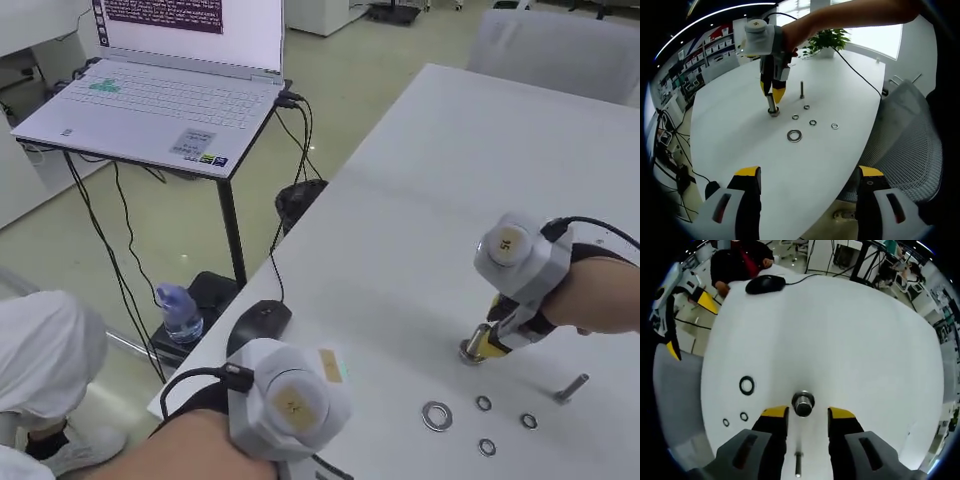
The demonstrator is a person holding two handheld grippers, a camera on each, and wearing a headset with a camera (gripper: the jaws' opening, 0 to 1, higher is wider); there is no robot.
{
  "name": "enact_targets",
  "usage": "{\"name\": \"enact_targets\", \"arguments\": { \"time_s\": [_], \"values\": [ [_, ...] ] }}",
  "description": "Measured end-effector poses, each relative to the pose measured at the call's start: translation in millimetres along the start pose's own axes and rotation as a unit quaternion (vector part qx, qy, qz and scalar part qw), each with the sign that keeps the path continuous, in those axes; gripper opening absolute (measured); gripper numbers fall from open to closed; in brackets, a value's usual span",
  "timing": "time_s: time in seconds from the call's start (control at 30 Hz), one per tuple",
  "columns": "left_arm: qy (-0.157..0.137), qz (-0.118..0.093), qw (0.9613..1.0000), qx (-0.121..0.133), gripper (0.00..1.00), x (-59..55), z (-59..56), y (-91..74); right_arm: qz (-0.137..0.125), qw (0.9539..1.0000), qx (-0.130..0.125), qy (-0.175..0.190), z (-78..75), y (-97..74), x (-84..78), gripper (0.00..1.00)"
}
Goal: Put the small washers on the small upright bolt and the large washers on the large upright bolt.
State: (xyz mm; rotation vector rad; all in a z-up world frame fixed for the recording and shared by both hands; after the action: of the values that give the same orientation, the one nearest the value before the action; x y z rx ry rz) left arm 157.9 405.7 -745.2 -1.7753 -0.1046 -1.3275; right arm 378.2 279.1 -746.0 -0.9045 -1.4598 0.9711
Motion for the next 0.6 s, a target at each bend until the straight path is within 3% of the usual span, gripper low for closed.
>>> {"name": "enact_targets", "arguments": {
  "time_s": [0.23,0.6],
  "values": [
    [0.0,-0.002,1.0,-0.003,0.77,3.0,-1.7,-0.5,-0.02,0.9997,-0.005,0.009,-0.1,-8.3,3.1,0.31],
    [0.006,-0.001,1.0,-0.002,0.76,5.0,0.0,-3.6,-0.032,0.9994,-0.003,0.009,16.8,-16.4,3.5,0.28]
  ]
}}
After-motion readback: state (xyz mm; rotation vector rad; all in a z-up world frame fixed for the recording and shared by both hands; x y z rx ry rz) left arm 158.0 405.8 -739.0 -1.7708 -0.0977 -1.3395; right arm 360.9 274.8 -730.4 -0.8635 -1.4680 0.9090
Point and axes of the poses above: the centre of the closed fingertips' face, and the gripper's own axes: y roughly forward along the fingers, z roughly to its left, x roughly out of its top, the point moved 8 cm from there along -y, roughly backward along the fingers, and after that the axes turned 9 degrees about -z, right-handed, at the moved point
